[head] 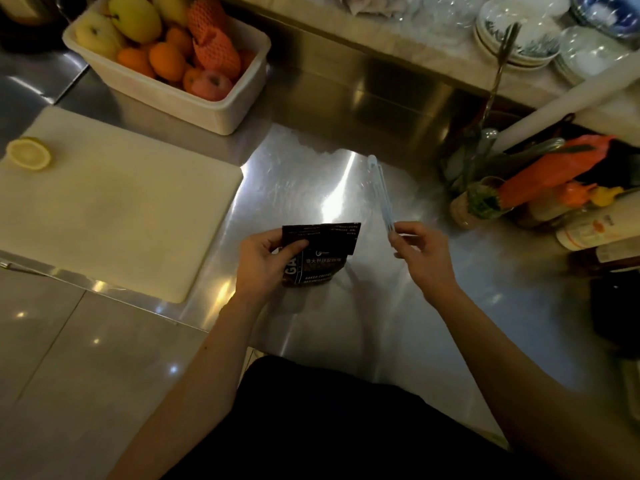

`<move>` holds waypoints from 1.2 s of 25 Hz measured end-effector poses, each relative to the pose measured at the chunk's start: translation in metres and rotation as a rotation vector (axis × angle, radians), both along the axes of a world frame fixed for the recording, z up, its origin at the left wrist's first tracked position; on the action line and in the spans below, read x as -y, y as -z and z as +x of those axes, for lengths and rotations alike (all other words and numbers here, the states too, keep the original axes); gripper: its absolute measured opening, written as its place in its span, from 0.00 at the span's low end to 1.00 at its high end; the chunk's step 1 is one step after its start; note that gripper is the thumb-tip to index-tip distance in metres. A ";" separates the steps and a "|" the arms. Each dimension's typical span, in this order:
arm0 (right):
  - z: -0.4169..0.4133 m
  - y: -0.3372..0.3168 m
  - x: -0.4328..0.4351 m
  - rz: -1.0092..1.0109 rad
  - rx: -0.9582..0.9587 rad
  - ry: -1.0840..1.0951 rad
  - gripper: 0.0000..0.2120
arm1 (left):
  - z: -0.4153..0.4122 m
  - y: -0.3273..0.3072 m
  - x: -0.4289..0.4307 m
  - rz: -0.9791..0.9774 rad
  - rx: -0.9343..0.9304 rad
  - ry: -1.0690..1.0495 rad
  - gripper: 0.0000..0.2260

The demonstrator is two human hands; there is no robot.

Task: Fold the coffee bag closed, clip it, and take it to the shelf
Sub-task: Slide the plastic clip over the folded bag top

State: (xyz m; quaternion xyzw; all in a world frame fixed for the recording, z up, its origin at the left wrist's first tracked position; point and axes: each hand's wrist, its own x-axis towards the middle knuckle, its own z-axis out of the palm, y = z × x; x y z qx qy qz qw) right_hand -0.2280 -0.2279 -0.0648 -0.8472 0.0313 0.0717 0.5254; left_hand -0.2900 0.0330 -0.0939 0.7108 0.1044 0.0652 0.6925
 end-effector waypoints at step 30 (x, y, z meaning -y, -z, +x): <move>0.003 -0.020 0.041 -0.022 0.213 -0.310 0.08 | 0.008 0.009 0.073 0.089 -0.080 -0.004 0.10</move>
